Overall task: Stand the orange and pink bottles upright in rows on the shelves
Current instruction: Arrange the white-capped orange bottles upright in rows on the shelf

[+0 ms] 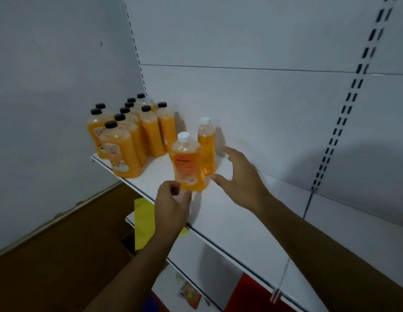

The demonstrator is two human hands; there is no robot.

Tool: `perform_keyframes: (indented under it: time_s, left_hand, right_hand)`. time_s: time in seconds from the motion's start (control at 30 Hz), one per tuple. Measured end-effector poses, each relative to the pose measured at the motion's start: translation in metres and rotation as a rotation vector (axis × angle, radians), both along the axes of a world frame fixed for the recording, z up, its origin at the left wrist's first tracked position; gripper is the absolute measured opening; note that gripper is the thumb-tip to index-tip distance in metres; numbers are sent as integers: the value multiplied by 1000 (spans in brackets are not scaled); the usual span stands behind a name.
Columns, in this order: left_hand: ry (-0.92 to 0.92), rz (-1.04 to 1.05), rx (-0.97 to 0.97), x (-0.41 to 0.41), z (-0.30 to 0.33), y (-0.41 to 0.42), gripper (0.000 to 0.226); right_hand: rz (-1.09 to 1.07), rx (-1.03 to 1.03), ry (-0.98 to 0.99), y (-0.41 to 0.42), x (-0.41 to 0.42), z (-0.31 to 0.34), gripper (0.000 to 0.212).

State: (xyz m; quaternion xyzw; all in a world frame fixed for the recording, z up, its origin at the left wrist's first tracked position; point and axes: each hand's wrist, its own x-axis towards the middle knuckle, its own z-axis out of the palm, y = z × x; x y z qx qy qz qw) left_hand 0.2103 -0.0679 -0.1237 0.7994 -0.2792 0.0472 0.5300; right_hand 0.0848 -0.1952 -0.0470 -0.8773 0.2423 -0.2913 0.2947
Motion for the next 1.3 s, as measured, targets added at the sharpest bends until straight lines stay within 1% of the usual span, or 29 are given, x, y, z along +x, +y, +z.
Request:
perform_keyframes:
  time_s: [0.07, 0.13, 0.17, 0.2, 0.27, 0.33, 0.37, 0.5, 0.6, 0.7, 0.73, 0.8, 0.83, 0.87, 0.9, 0.93, 0.97, 1.0, 1.03, 1.1, 1.13, 1.17, 1.2, 1.23, 1.27, 1.3]
  left_hand:
    - [24, -7, -1, 28, 1, 3, 45]
    - [85, -104, 52, 50, 3, 0, 68]
    - [101, -169, 81, 57, 3, -3, 76]
    - [102, -242, 100, 62, 3, -6, 78]
    - [75, -354, 108, 65, 0, -13, 67]
    - [66, -373, 89, 66, -1, -17, 55]
    - [69, -364, 77, 66, -1, -18, 53]
    - [90, -397, 56, 75, 5, -22, 59]
    - [89, -437, 25, 68, 8, -27, 58]
    - [184, -516, -92, 41, 11, -35, 62]
    - [193, -545, -133, 27, 15, -41, 63]
    - [145, -576, -179, 0, 22, -58, 62]
    - [106, -576, -191, -15, 26, -69, 61]
    - [67, -567, -188, -33, 29, -80, 61]
    - [29, -543, -158, -51, 31, -92, 61]
    - [-6, -517, -110, -71, 32, -103, 64]
    - [-43, -508, -76, -93, 33, -113, 66]
    - [-82, -527, -82, -113, 31, -120, 67]
    - [-127, -570, -123, -130, 29, -125, 67]
    - [-243, -717, -234, -154, 25, -134, 65]
    - [-305, -812, -273, -161, 24, -138, 63]
    - [-320, -911, -277, -165, 22, -143, 65]
    - [-266, -1011, -250, -168, 23, -147, 70]
    - [-138, -1111, -181, -170, 24, -150, 77]
    - [52, -1217, -89, -173, 27, -153, 82]
    - [235, -1335, 4, -175, 28, -156, 84]
  right_hand:
    - [57, 52, -61, 2, 34, 5, 75]
    - [92, 115, -95, 5, 61, 4, 79]
    - [99, 136, -96, 8, 71, 1, 79]
    - [102, 143, -93, 10, 78, -2, 78]
    - [93, 119, -121, 12, 86, -10, 74]
    - [69, 79, -153, 9, 88, -14, 67]
    - [65, 66, -162, 8, 87, -13, 65]
    - [73, 102, -150, 4, 81, -8, 63]
    - [117, 162, -88, -4, 62, 1, 64]
    - [117, 213, -15, -15, 33, 12, 66]
    - [113, 192, -4, -19, 19, 17, 68]
    - [53, 96, 48, -24, -10, 27, 74]
    - [-27, 61, 89, -26, -24, 32, 80]
    - [-135, 59, 130, -28, -37, 37, 90]
    - [-244, 65, 155, -30, -47, 42, 105]
    - [-333, 76, 139, -33, -57, 45, 117]
    - [-402, 102, 96, -37, -67, 45, 122]
    - [-454, 126, 51, -41, -80, 45, 118]
    - [-501, 155, 7, -45, -95, 46, 105]
    - [-567, 222, -59, -50, -131, 49, 70]
    - [-571, 242, -70, -53, -149, 50, 58]
    - [-563, 253, -80, -55, -166, 50, 48]
    - [-541, 256, -96, -56, -181, 52, 37]
    - [-506, 260, -112, -58, -194, 54, 25]
    - [-469, 273, -126, -58, -206, 56, 15]
    - [-438, 301, -135, -58, -216, 59, 12]
